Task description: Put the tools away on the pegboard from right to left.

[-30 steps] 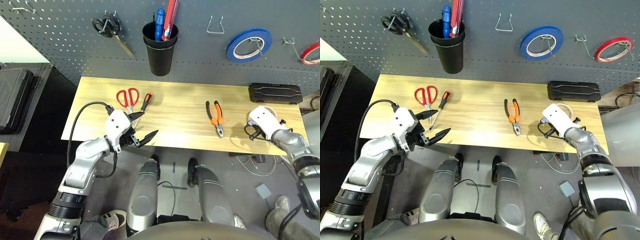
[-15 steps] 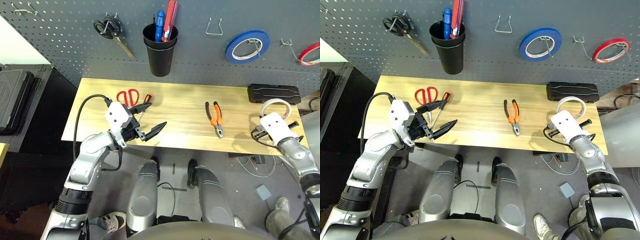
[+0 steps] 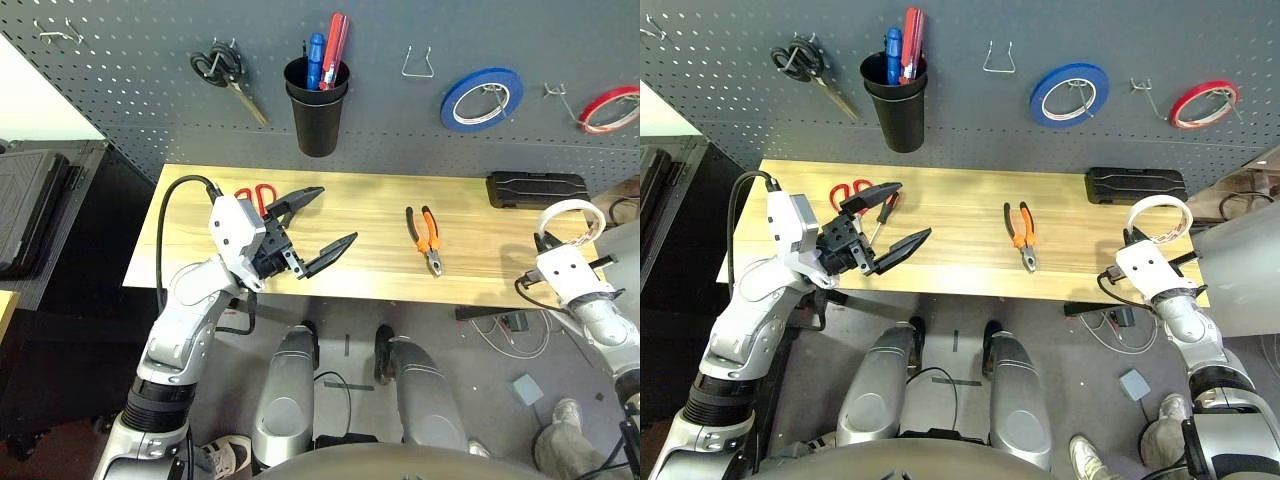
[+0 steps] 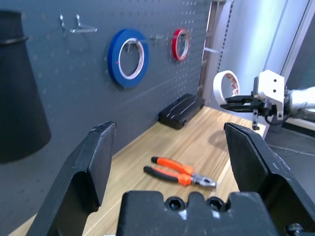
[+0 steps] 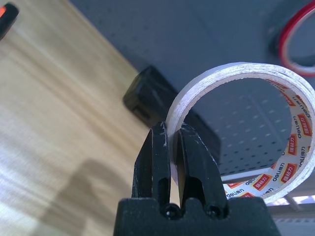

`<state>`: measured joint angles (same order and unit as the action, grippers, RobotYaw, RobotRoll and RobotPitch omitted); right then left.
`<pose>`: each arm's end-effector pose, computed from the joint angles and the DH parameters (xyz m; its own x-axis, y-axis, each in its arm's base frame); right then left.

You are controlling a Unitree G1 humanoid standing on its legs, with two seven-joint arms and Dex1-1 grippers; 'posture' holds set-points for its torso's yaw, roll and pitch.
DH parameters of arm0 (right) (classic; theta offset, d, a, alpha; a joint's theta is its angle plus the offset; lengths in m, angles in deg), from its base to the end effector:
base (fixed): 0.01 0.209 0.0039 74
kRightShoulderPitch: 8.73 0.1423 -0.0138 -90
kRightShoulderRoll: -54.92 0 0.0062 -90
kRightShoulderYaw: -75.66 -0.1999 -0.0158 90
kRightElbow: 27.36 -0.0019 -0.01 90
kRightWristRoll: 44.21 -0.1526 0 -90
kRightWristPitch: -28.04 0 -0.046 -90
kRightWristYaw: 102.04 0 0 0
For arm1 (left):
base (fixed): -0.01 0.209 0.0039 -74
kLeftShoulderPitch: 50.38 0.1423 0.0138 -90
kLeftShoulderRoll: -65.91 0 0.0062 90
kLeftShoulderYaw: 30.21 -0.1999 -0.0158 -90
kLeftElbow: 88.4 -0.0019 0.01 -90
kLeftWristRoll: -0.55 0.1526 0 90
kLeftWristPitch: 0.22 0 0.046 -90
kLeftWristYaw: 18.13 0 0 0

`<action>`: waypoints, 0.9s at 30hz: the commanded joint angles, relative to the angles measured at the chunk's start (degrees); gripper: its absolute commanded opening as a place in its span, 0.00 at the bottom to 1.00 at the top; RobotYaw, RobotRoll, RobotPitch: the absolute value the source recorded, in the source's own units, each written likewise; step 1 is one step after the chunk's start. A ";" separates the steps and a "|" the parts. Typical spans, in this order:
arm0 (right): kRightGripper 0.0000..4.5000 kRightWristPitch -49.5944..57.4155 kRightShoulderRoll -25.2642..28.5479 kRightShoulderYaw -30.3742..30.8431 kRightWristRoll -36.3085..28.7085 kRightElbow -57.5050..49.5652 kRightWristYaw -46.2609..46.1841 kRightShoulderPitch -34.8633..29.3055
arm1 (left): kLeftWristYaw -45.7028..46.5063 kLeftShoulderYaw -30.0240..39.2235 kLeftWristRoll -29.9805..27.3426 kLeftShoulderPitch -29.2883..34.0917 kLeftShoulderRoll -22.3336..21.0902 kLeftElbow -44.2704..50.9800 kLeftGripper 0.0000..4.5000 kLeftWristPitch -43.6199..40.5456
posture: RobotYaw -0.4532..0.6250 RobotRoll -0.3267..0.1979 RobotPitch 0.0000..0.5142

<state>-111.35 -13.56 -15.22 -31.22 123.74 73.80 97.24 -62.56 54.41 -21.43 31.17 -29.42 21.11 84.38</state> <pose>0.2169 -0.3412 0.0058 0.9984 0.0194 0.0529 0.0240 0.7033 -0.7104 0.2320 0.1730 0.1243 0.4792 -0.8537 0.2039 0.8177 0.5187 0.2497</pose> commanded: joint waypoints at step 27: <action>0.00 -1.89 -1.03 2.41 7.70 4.77 -7.20 21.57 | 0.33 -1.08 -0.18 -3.67 0.82 0.91 1.00 0.74 | 0.65 0.62 0.42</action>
<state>-115.04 -14.13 -13.11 -23.06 126.45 65.35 118.38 -62.25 54.14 -21.81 27.20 -28.70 21.39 84.97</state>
